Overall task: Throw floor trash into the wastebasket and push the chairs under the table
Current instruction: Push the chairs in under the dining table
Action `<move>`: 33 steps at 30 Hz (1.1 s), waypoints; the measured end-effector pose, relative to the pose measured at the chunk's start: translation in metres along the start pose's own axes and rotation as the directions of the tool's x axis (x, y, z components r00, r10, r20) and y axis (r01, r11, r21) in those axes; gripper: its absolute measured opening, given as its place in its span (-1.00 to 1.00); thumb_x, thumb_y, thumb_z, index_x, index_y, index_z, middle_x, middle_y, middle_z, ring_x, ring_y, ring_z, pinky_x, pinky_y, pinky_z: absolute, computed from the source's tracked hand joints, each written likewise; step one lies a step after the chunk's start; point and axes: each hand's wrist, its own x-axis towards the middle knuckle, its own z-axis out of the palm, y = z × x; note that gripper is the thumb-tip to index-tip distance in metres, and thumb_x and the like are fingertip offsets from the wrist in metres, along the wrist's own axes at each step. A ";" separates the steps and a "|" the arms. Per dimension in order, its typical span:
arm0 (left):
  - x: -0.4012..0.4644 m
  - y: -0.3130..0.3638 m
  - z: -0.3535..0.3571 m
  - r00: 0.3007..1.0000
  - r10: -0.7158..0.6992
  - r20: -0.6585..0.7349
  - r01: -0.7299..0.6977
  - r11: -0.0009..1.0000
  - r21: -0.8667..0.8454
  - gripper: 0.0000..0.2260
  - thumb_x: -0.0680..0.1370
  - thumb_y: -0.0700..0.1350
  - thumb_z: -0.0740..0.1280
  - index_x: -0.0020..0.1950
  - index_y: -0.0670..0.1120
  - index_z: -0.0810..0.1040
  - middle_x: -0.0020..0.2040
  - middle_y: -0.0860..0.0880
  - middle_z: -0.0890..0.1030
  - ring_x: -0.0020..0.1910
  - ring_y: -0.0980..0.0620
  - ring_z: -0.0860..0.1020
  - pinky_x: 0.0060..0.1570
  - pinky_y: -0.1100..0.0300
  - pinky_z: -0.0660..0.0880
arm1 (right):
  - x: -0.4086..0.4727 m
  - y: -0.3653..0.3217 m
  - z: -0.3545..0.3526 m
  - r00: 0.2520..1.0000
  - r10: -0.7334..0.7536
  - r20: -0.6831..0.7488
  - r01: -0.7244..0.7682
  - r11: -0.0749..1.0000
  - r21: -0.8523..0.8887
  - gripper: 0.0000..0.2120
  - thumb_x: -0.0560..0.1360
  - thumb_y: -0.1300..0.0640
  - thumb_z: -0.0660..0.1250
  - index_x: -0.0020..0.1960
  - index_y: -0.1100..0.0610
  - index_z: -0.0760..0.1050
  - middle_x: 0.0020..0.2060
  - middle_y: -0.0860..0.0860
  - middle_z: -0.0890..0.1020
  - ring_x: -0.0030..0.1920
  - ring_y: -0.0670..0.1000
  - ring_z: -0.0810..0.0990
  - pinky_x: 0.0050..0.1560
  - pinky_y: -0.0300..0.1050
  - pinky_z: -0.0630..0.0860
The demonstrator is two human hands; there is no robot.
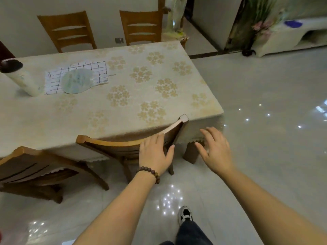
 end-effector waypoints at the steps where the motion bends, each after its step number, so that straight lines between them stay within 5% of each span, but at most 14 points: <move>1: 0.000 0.014 0.008 1.000 0.023 0.016 -0.023 1.000 -0.005 -0.49 0.52 0.21 0.11 0.35 -0.05 0.37 0.25 -0.05 0.49 0.24 -0.05 0.40 0.28 0.02 0.27 | -0.009 0.014 -0.005 0.999 0.035 0.005 -0.035 0.999 -0.007 -0.55 0.50 -0.04 0.31 0.30 0.15 0.42 0.28 0.14 0.46 0.33 0.17 0.36 0.31 0.12 0.29; 11: 0.023 0.169 0.084 0.975 0.155 0.158 -0.152 0.988 -0.029 -0.45 0.54 0.23 0.11 0.43 -0.06 0.28 0.38 -0.06 0.38 0.38 -0.06 0.27 0.40 -0.01 0.13 | -0.041 0.177 -0.064 0.947 0.321 0.008 -0.320 0.946 -0.047 -0.55 0.50 -0.03 0.29 0.33 0.11 0.38 0.32 0.16 0.41 0.33 0.18 0.33 0.29 0.14 0.28; 23: 0.143 0.389 0.200 0.966 0.123 0.229 -0.137 0.990 0.043 -0.42 0.53 0.25 0.06 0.45 -0.05 0.22 0.40 -0.07 0.35 0.40 -0.08 0.24 0.39 -0.02 0.12 | 0.024 0.420 -0.133 0.944 0.314 0.098 -0.303 0.947 -0.106 -0.53 0.54 -0.08 0.21 0.39 0.09 0.30 0.41 0.11 0.31 0.44 0.11 0.18 0.44 0.07 0.10; 33: 0.261 0.420 0.230 0.979 -0.037 0.198 0.019 0.996 0.092 -0.43 0.54 0.24 0.06 0.46 -0.03 0.20 0.43 -0.08 0.32 0.42 -0.09 0.21 0.41 -0.04 0.11 | 0.167 0.491 -0.123 0.963 0.193 0.190 -0.183 0.981 -0.069 -0.54 0.55 -0.08 0.19 0.39 0.09 0.31 0.44 0.11 0.28 0.46 0.09 0.16 0.45 0.08 0.06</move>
